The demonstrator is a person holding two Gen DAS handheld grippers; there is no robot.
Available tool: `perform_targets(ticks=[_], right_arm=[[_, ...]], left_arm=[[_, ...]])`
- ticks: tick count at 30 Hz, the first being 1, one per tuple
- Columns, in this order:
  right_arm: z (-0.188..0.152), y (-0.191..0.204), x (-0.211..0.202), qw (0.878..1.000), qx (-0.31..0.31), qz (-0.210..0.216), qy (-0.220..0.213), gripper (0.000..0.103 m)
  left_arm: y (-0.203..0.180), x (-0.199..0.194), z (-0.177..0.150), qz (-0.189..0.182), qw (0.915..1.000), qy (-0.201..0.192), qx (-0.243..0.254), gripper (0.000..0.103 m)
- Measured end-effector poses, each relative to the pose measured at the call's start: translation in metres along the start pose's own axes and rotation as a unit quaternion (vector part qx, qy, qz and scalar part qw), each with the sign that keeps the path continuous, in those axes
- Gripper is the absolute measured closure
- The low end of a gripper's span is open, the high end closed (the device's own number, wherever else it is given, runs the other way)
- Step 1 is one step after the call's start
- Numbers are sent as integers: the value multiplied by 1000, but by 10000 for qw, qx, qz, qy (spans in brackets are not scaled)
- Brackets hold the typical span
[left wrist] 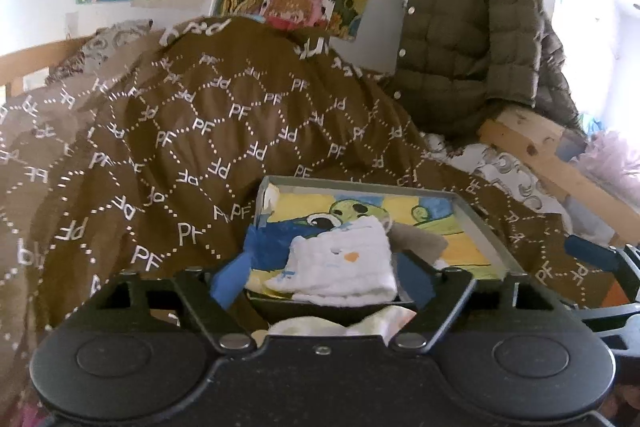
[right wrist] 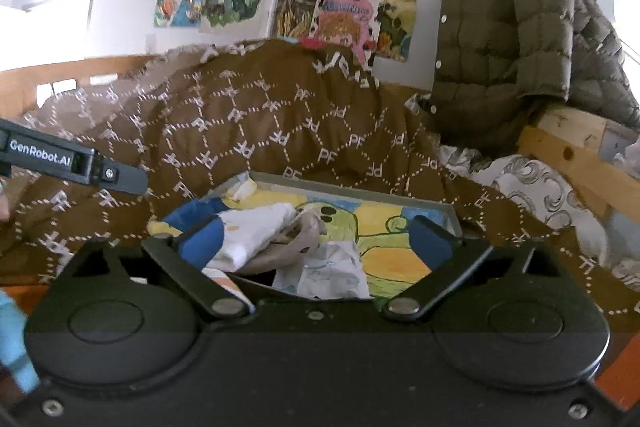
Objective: Organize soft objects
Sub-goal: 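Open both grippers to drop the towel and pouch into the tray, then move both grippers back over the pile of soft items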
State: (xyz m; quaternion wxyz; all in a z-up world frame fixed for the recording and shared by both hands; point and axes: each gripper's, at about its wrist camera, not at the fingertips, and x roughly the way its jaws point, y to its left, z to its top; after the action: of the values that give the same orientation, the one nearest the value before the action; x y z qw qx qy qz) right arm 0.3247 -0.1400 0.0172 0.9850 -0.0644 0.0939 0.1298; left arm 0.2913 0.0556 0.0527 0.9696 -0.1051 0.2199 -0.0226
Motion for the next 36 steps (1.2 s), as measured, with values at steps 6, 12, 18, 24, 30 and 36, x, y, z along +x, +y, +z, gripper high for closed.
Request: perform_targets(ticks=[6,12,18,24,30,36], right_arm=[[-1,-1,-61,9995,258,17,-176,1],[-10,3,-120,9985,338,-218,-378,1],[-24,5,-173,9960,493,-508,-554,1],[-43,-1,-206,9926,709,-891,-417,1],[-68,-8,-225,9854,1111,-1273,-189,0],[-84,-9,-233,9783,1502,-1423,110,0]], left_arm=[[-15,-47,-21,77,9997,-218,-49,1],[-41,-89,-40,-14,9982,-579,136,1],[-58,-117,-67,235,9970,-732,96,1],[-60,-139,-93,512,9965,-661,14,1],[-56,-152,-109,774,9956,-429,-302,1],[-59,-164,-131,1115,9921,-417,-396,1]])
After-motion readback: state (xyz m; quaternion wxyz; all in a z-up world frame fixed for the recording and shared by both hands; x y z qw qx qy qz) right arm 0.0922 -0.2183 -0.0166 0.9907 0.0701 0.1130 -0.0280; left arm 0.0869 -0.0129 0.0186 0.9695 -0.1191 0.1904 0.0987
